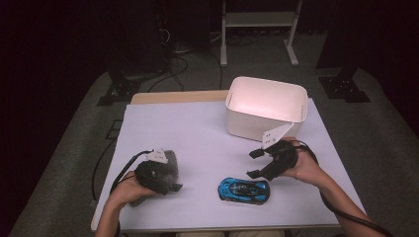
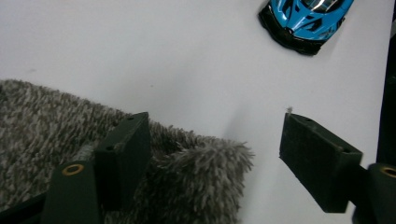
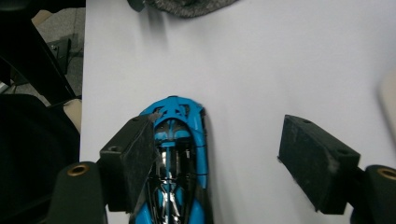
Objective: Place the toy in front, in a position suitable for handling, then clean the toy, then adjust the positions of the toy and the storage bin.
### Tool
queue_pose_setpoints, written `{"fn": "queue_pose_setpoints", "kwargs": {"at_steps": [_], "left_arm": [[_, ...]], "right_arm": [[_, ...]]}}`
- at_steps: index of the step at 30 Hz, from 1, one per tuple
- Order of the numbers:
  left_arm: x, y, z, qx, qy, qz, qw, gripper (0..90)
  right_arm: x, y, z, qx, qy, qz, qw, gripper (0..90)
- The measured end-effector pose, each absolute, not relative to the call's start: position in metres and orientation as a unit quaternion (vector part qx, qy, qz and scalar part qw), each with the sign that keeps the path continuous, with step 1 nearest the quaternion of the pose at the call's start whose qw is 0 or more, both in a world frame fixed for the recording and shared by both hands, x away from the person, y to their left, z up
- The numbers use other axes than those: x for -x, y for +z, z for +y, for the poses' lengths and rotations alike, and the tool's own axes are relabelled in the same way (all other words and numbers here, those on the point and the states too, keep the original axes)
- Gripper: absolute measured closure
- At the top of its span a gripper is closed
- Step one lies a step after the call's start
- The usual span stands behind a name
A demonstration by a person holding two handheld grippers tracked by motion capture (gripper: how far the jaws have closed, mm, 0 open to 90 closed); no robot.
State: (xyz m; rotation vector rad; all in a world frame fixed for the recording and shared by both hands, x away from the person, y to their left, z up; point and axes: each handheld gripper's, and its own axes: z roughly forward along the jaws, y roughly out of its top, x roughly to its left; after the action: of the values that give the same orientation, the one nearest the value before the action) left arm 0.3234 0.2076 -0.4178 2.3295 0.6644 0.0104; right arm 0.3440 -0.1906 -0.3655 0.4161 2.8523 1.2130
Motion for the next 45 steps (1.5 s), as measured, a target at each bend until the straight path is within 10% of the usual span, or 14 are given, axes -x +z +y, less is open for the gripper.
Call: {"fn": "queue_pose_setpoints", "kwargs": {"at_steps": [45], "left_arm": [[-0.326,-0.407,0.203,-0.898,0.037,0.248,0.361,10.3]], "right_arm": [[-0.406,-0.271,-0.196,-0.136,0.354,0.923,0.065,27.5]]}}
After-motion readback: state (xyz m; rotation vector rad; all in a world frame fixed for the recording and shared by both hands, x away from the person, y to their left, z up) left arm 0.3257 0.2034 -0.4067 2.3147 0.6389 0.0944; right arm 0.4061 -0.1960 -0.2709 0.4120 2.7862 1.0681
